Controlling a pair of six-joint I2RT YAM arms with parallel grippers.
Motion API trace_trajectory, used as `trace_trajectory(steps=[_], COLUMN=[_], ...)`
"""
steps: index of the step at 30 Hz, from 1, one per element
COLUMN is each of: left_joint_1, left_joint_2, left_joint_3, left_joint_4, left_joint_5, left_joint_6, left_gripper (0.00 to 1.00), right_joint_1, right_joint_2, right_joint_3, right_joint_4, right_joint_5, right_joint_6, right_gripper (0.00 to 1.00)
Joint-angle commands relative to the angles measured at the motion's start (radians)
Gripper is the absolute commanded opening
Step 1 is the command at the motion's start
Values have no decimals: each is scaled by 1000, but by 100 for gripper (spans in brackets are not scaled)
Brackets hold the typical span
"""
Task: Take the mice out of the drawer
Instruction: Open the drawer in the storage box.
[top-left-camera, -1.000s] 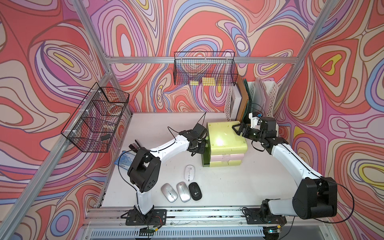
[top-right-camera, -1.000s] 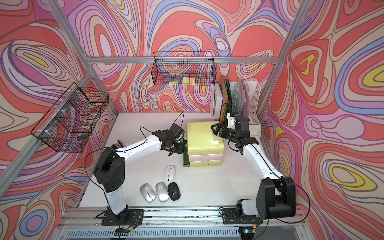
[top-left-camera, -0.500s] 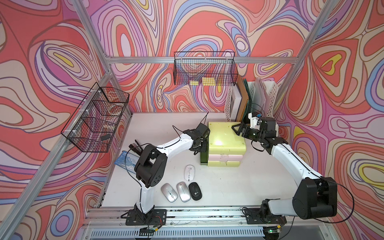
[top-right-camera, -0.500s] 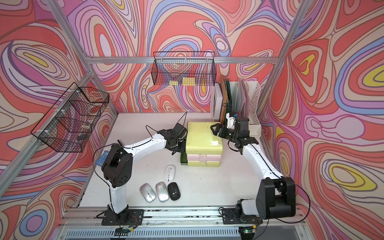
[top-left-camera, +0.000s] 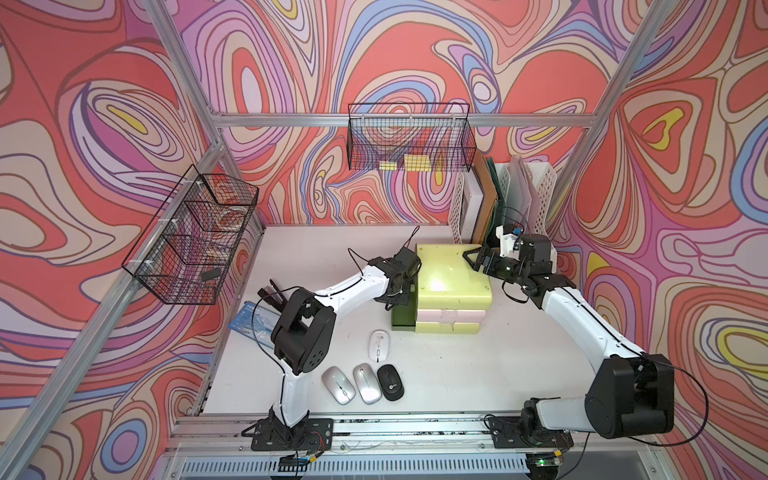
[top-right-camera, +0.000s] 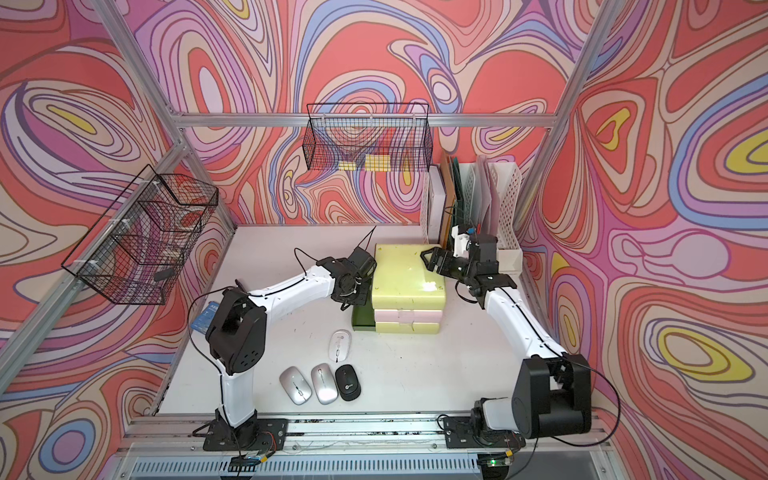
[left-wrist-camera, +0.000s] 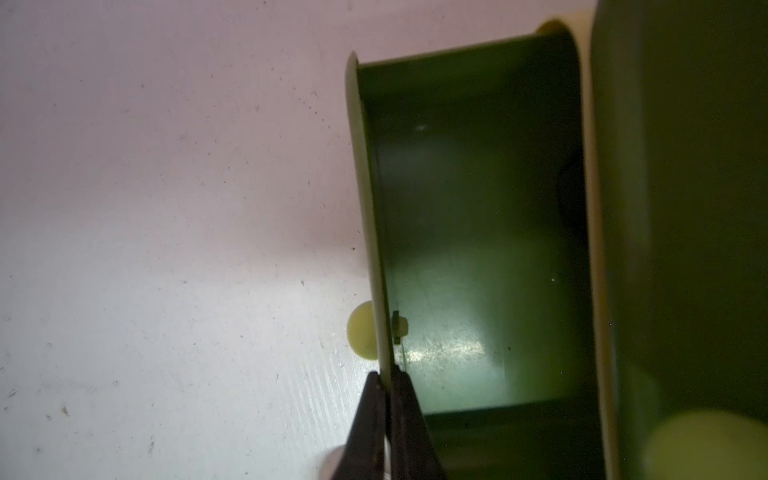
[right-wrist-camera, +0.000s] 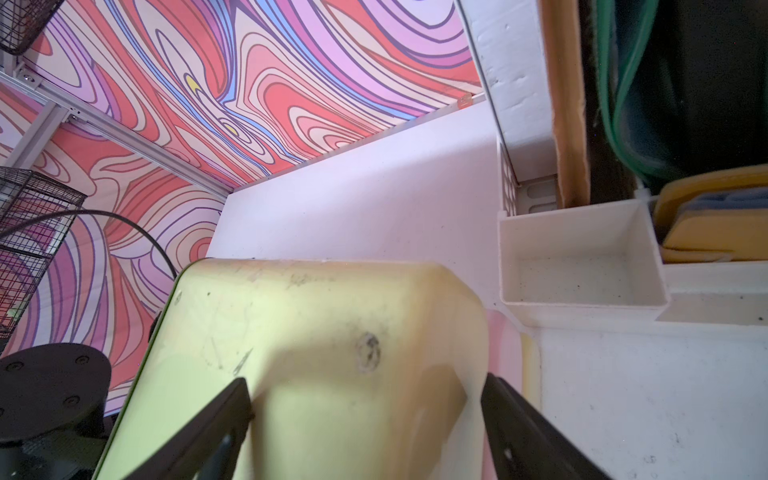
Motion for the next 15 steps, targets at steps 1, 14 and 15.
trace_trajectory(steps=[1,14,15], left_joint_1=[-15,-90,-99], left_joint_2=[-1,69,84], left_joint_3=[13,56,73], left_joint_4=[9,228,231], left_joint_5=[144,445,456], left_joint_6=[42,37,35], left_gripper=[0,0,0], right_joint_1=[7,7,7], right_joint_2=[64,22,14], right_joint_3=[-65,-68,-73], right_joint_4=[-205,-230,-235], right_joint_5=[72,111,111], right_joint_6=[-49,-41,-40], right_gripper=[90,90,90])
